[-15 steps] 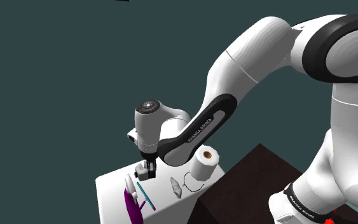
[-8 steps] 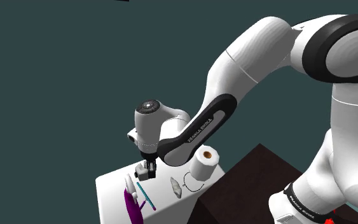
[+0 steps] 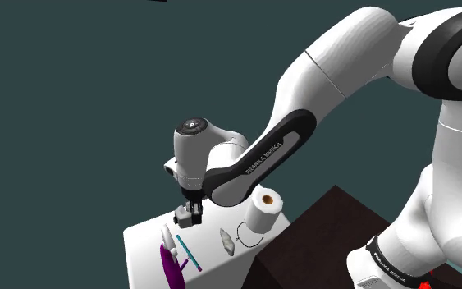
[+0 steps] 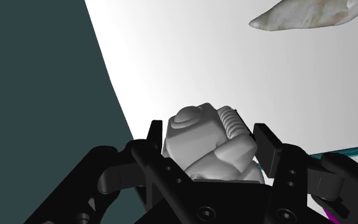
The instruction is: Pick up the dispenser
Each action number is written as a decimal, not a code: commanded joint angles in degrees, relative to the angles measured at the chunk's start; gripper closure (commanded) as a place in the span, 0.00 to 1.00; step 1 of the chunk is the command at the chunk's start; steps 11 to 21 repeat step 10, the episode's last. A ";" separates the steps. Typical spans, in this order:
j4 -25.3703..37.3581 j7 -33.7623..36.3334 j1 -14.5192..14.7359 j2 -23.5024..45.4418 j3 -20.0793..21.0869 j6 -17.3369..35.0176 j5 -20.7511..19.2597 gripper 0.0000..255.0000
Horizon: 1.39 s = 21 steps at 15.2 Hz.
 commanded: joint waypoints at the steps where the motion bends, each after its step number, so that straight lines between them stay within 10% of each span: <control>1: 0.08 -0.47 -0.28 -1.20 0.47 -1.23 0.68 1.00; 21: 0.09 -2.28 -1.28 -5.66 1.89 -5.47 3.13 1.00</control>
